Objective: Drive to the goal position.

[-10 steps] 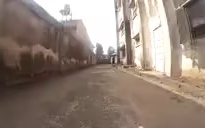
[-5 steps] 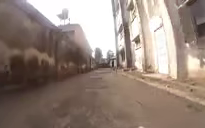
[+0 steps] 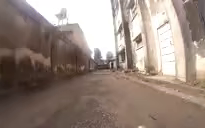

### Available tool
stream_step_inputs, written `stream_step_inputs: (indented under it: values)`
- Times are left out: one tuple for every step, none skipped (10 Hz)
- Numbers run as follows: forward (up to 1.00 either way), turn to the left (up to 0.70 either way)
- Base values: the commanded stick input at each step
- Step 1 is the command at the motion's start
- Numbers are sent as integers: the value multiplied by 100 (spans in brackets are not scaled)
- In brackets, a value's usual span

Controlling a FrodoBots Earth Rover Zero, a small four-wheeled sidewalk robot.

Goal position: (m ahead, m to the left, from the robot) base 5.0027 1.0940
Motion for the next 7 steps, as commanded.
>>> stream_step_inputs:
  values:
    - [70, 0]
    - [70, 0]
    - [70, 0]
    - [70, 0]
    - [70, 0]
    - [70, 0]
    - [70, 0]
